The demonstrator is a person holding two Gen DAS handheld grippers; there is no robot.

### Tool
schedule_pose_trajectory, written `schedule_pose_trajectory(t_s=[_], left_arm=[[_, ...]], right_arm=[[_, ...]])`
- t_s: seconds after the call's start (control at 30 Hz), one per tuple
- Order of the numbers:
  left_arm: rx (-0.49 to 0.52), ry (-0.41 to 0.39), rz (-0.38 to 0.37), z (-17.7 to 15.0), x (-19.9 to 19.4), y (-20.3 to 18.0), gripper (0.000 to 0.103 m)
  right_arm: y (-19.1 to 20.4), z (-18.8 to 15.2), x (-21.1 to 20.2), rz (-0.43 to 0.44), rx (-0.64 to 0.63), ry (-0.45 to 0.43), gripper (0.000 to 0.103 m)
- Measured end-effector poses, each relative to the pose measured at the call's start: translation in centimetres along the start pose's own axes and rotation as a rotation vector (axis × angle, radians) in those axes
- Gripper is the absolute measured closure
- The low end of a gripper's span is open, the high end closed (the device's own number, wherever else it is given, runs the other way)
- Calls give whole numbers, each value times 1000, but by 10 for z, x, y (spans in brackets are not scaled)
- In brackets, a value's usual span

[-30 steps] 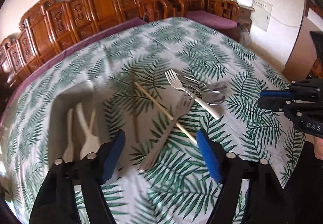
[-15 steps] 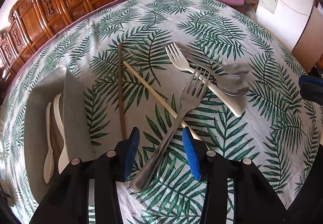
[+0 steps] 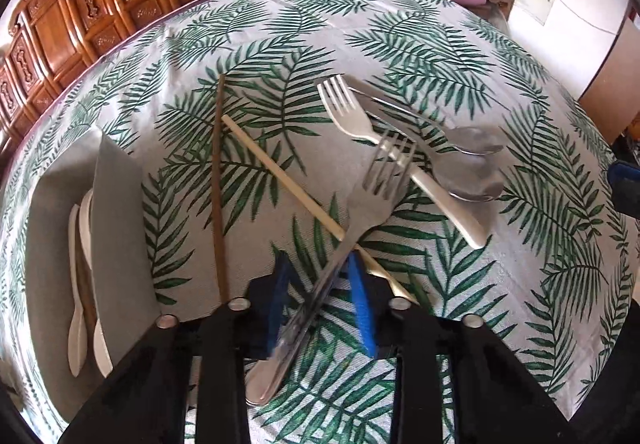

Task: Organize utensils
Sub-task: 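Move the left tool over the utensil pile and grasp a steel fork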

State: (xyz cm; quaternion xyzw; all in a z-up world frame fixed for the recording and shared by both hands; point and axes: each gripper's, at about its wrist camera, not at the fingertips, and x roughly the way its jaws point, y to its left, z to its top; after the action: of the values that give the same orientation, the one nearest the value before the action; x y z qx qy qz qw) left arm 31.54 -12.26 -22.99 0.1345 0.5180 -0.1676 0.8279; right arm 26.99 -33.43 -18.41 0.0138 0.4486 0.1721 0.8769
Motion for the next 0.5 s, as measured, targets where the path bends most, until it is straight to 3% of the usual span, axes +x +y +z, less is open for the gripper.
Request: schedule_pose_trajectory(t_s=[0.2,0.5], left_arm=[[17,-17,-14,-6,-5,-8,96],[-37,-78,-45,-26,-24,3,97]], right_arm=[[-1,-1,2,-4,-1,6,85],[2,-4,10,-22,-10,22,85]])
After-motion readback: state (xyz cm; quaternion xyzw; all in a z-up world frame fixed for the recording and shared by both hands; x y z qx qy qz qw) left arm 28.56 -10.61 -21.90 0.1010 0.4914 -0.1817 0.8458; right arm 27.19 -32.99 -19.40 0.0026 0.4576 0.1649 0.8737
